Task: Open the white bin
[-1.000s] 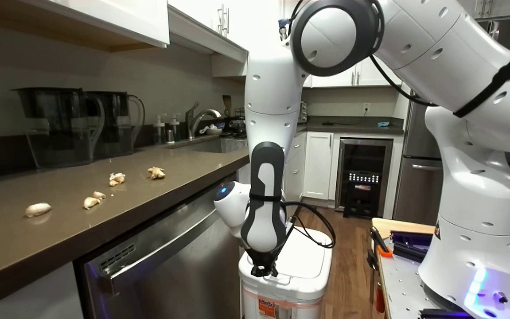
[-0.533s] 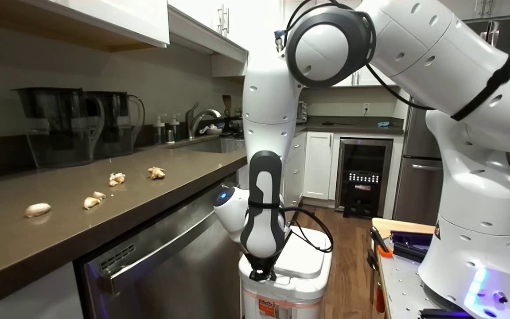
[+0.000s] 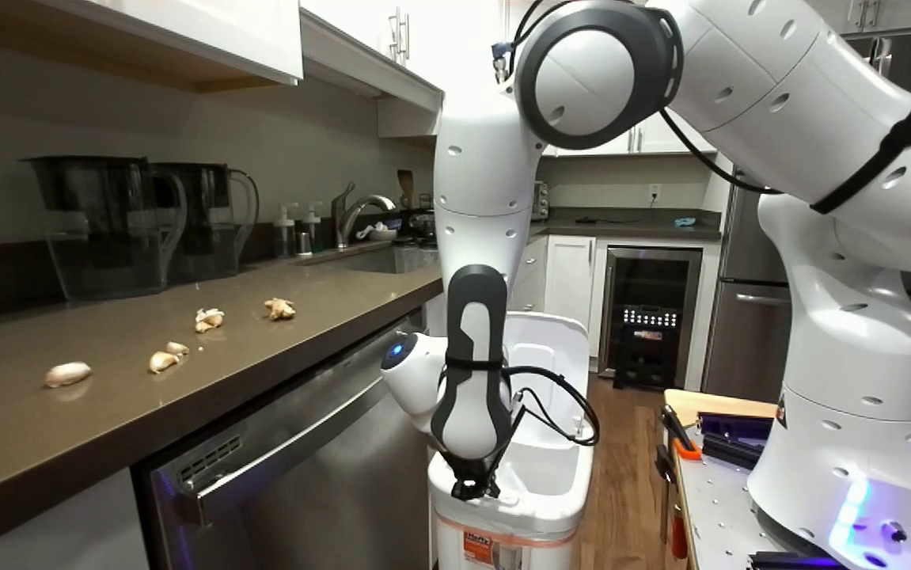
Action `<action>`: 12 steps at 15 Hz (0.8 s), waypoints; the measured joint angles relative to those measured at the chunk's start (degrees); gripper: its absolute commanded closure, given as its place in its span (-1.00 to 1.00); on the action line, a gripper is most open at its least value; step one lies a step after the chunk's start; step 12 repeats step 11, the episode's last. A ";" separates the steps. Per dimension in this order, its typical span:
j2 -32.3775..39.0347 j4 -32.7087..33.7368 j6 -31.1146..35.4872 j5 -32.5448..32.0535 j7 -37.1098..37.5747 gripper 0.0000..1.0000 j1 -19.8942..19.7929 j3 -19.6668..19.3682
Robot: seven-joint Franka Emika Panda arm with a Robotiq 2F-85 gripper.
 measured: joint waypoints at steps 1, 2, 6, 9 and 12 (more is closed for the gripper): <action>-0.66 -1.12 -0.26 -0.10 0.02 0.95 1.00 -0.45; -1.48 -2.32 -0.52 -0.22 0.02 0.94 1.98 -0.82; -5.41 -7.18 -0.49 -2.41 0.02 0.92 4.69 -1.57; -8.31 -10.73 1.20 -4.66 0.02 0.92 5.97 -2.60; -10.15 -13.72 4.70 -6.29 0.02 0.94 6.85 -3.96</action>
